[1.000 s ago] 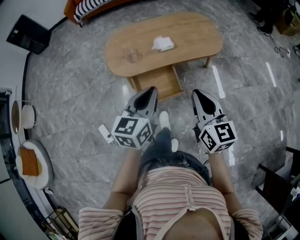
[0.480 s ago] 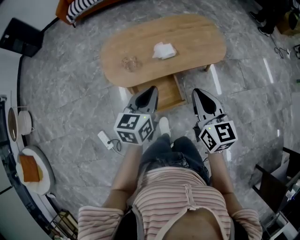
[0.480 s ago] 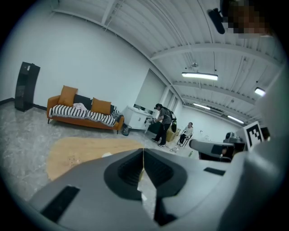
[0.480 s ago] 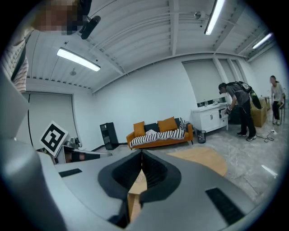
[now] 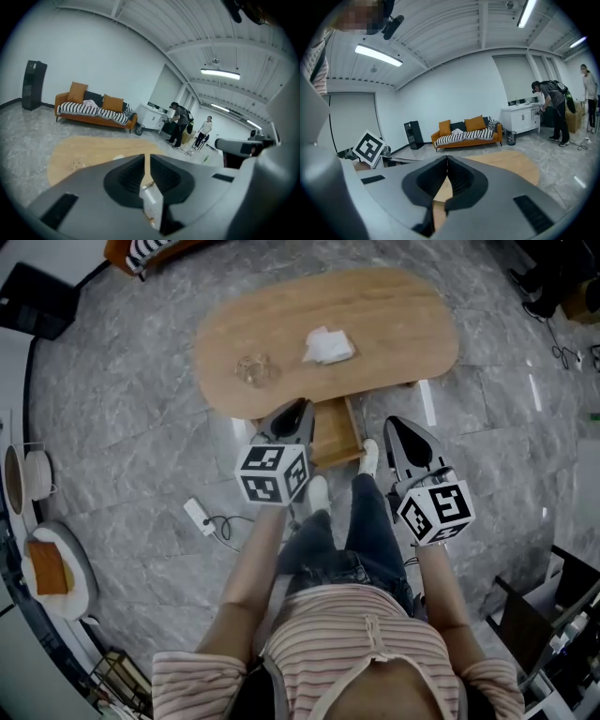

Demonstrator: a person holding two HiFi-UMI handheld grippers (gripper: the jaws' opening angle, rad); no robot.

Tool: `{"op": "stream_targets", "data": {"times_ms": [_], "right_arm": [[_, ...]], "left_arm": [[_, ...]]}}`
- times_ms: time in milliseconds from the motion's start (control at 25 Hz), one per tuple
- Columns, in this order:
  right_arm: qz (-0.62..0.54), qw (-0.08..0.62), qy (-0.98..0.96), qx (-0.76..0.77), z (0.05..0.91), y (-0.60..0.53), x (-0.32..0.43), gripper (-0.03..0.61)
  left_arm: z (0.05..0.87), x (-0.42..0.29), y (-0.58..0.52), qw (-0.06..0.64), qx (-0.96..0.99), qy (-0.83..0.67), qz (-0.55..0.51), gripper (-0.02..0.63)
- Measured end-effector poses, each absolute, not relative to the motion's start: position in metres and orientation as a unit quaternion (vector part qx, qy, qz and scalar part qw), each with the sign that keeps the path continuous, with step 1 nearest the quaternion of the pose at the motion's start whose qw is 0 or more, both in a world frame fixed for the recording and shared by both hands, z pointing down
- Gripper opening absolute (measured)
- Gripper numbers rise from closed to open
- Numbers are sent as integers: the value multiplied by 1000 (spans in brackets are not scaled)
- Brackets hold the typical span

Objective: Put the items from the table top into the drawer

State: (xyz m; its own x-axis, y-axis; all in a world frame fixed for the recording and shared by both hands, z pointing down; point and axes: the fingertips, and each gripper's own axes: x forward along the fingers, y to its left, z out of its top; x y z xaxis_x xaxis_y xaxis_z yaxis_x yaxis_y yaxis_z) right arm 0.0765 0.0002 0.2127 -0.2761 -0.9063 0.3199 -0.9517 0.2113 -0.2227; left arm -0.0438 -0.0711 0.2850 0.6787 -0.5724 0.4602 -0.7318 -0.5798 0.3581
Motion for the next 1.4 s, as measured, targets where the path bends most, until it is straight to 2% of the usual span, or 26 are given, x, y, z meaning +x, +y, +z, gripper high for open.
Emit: {"op": "stream_targets", "data": {"times_ms": [200, 320, 520, 680, 1400], "right_arm": [[195, 63, -790, 578, 227, -47, 99, 8], [202, 70, -809, 548, 233, -77, 113, 8], [216, 88, -825, 514, 263, -115, 142, 8], [227, 113, -837, 484, 290, -141, 157, 8], [270, 167, -846, 428, 422, -200, 165, 8]], "left_arm": [[328, -26, -114, 290, 852, -399, 175, 21], [352, -17, -132, 317, 826, -427, 188, 79], [398, 12, -163, 354, 792, -457, 196, 117], [432, 26, -181, 390, 760, -483, 191, 121], [557, 45, -233, 437, 686, -551, 185, 156]]}}
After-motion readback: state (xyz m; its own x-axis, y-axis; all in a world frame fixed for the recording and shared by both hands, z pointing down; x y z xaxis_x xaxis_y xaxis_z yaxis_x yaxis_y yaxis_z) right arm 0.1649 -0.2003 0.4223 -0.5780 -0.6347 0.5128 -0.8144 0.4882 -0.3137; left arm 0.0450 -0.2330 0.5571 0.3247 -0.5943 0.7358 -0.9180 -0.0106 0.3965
